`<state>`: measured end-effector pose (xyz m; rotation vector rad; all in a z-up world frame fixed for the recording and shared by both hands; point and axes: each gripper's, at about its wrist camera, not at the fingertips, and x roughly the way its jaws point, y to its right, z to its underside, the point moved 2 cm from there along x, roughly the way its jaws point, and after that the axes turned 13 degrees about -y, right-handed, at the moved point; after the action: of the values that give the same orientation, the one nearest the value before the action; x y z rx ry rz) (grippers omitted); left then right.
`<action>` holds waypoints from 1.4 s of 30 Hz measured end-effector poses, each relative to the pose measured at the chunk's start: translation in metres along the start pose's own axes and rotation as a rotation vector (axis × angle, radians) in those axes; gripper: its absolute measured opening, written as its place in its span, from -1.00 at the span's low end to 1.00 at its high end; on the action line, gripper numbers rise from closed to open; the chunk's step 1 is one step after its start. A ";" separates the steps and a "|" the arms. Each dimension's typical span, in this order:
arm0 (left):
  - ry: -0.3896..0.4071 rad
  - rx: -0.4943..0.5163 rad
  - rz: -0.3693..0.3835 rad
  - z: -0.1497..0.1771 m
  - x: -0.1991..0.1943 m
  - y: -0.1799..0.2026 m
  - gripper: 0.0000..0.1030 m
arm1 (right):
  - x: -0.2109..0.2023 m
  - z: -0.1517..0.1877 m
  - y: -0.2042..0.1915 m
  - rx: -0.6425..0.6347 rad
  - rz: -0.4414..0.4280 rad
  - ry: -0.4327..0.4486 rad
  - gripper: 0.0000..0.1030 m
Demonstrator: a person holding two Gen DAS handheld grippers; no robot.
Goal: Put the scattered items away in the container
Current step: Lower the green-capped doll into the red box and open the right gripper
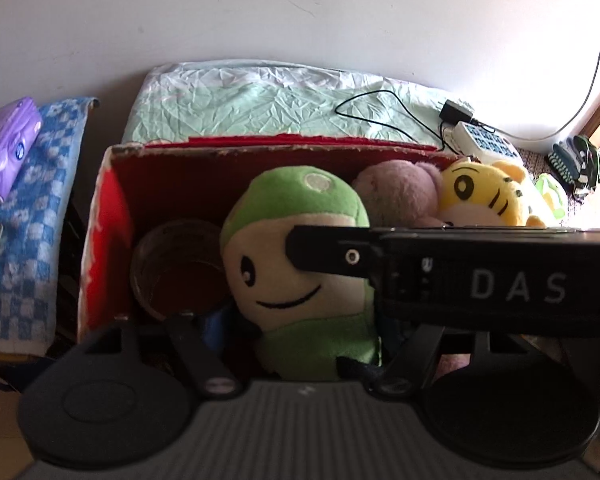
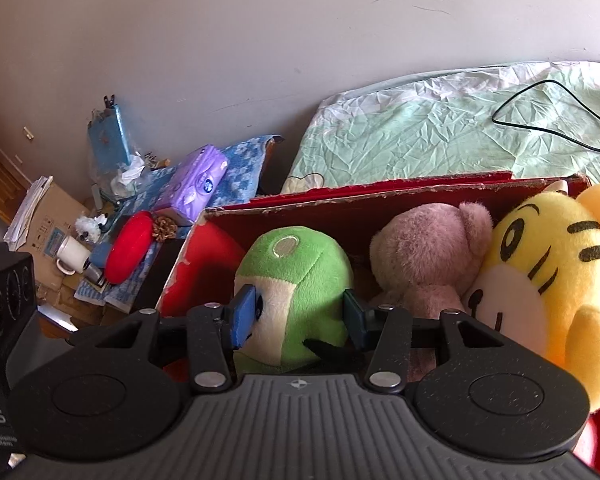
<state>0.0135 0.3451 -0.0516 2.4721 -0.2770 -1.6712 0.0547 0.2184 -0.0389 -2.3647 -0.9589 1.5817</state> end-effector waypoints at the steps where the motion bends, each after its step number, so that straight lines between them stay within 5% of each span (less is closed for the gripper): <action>1: -0.011 0.001 -0.002 -0.001 0.003 0.000 0.43 | 0.001 0.000 0.000 0.005 0.012 -0.001 -0.02; 11: -0.006 0.078 -0.081 -0.004 0.001 0.008 0.44 | 0.008 0.000 0.004 0.102 0.038 0.017 -0.04; 20: 0.106 0.103 -0.023 0.015 -0.029 0.008 0.41 | 0.012 -0.004 0.001 0.067 0.067 -0.006 -0.04; 31: 0.108 0.108 0.032 0.008 -0.023 0.022 0.52 | -0.001 -0.001 0.008 0.095 0.033 0.021 0.01; 35: 0.097 0.108 0.035 0.012 -0.022 0.019 0.57 | -0.013 0.000 0.007 0.086 0.004 0.063 -0.04; 42: 0.083 0.131 0.017 0.013 -0.018 0.019 0.58 | -0.007 -0.010 -0.002 -0.006 -0.046 0.044 -0.43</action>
<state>-0.0063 0.3309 -0.0357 2.6176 -0.4078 -1.5865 0.0613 0.2183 -0.0286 -2.3534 -1.0034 1.5063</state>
